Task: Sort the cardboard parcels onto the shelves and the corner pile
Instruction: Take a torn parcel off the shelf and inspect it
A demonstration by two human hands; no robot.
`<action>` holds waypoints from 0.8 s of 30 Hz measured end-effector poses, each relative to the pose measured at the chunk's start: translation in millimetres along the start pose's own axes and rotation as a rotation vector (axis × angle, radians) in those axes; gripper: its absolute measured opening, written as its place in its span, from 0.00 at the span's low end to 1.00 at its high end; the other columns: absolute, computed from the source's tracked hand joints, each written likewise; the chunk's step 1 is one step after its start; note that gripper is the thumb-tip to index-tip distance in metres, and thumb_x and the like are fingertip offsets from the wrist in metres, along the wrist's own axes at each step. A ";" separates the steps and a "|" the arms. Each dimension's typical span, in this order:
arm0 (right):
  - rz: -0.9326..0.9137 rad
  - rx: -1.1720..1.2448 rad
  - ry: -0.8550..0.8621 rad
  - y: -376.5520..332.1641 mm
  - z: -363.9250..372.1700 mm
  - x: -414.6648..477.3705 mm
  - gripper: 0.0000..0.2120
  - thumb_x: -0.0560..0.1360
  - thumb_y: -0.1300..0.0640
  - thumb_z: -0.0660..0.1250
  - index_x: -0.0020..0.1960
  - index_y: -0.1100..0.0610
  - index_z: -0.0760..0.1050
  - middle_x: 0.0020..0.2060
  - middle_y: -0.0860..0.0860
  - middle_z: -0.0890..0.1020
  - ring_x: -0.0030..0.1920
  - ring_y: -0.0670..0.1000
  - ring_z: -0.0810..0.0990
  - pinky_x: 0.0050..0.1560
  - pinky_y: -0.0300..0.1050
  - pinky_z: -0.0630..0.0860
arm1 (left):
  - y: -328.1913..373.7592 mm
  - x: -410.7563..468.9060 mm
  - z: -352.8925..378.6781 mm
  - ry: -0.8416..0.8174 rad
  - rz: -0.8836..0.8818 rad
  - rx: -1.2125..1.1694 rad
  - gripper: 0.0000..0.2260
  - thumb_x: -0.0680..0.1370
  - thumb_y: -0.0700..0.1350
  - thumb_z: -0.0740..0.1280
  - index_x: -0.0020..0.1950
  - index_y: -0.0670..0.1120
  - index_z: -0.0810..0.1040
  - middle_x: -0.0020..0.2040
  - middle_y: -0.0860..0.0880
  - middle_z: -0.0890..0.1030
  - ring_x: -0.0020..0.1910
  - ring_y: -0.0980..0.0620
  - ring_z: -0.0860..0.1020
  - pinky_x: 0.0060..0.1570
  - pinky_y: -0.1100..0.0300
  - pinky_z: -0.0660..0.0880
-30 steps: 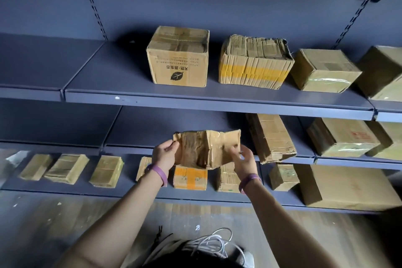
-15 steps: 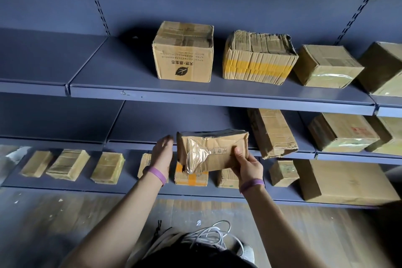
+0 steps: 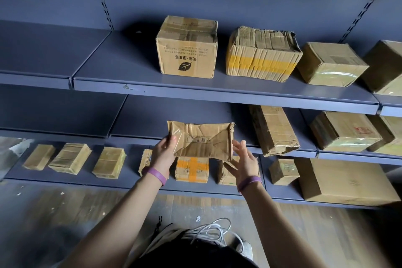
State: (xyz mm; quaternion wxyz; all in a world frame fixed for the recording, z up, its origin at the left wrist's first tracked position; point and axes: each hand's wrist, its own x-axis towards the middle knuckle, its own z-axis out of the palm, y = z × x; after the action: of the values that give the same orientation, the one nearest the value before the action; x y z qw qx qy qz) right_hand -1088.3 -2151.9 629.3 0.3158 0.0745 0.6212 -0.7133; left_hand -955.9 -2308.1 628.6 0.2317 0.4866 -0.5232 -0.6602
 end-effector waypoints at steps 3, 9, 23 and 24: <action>0.059 -0.003 -0.020 -1.7 -4.6 3.3 0.17 0.82 0.45 0.58 0.64 0.55 0.73 0.54 0.55 0.78 0.53 0.57 0.76 0.47 0.49 0.76 | 3.8 1.9 -2.6 -0.019 -0.060 -0.104 0.08 0.83 0.53 0.61 0.55 0.52 0.77 0.59 0.49 0.79 0.58 0.48 0.78 0.51 0.57 0.78; 0.191 0.203 -0.164 -2.0 -8.7 1.6 0.15 0.81 0.50 0.63 0.60 0.59 0.77 0.51 0.58 0.84 0.49 0.58 0.85 0.41 0.51 0.83 | 2.8 -3.0 -8.0 -0.180 -0.198 0.060 0.19 0.83 0.57 0.57 0.73 0.55 0.70 0.68 0.55 0.75 0.69 0.51 0.73 0.58 0.59 0.76; -0.078 0.184 -0.046 8.4 3.1 -3.1 0.07 0.77 0.63 0.69 0.41 0.59 0.76 0.35 0.53 0.83 0.36 0.48 0.83 0.35 0.39 0.80 | 18.4 -36.0 19.8 -0.265 -0.022 0.049 0.31 0.69 0.70 0.60 0.65 0.52 0.72 0.64 0.49 0.78 0.64 0.48 0.77 0.67 0.47 0.73; -0.099 0.146 -0.058 9.6 4.5 -4.4 0.07 0.77 0.63 0.69 0.40 0.59 0.76 0.34 0.53 0.83 0.36 0.48 0.83 0.36 0.39 0.80 | 16.8 -37.1 20.7 -0.269 -0.006 0.055 0.30 0.69 0.70 0.62 0.63 0.52 0.73 0.62 0.49 0.79 0.62 0.48 0.78 0.65 0.47 0.75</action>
State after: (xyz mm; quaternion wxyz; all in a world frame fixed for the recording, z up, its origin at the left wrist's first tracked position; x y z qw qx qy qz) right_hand -1078.3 -2154.8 624.5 0.2918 0.0458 0.5612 -0.7732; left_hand -962.2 -2274.0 658.4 0.1441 0.4015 -0.5660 -0.7055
